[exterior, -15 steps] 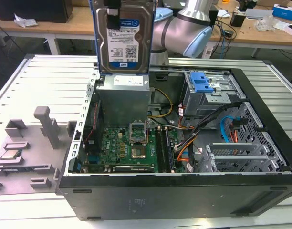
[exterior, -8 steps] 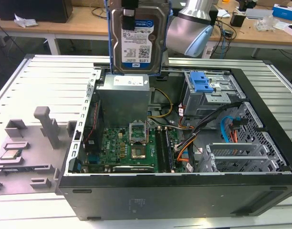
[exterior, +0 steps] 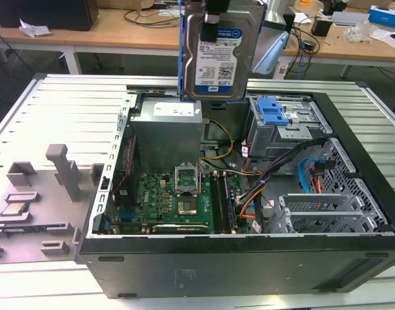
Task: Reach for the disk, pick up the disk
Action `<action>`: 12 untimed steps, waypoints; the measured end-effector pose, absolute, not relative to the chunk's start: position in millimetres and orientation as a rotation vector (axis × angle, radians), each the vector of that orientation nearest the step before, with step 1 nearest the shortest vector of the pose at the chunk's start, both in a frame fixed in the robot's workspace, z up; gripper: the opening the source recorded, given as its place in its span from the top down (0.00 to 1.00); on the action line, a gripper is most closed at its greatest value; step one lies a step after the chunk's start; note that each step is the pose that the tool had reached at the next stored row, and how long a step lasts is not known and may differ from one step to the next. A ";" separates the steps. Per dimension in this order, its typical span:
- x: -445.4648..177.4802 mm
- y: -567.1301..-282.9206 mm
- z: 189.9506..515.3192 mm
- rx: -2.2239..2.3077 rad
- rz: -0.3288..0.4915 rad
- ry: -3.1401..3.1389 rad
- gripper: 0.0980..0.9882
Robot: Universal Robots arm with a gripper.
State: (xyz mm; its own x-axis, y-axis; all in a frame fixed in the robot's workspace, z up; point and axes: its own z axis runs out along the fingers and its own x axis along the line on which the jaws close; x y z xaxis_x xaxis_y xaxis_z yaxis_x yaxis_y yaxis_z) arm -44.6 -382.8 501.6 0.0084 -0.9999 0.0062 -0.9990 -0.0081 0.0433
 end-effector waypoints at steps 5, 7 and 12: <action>-27.2 -382.8 501.6 2.205 -0.041 -2.187 0.70; -21.9 -382.9 501.6 2.205 -0.041 -2.187 0.70; -8.1 -382.8 501.6 2.205 -0.041 -2.187 0.70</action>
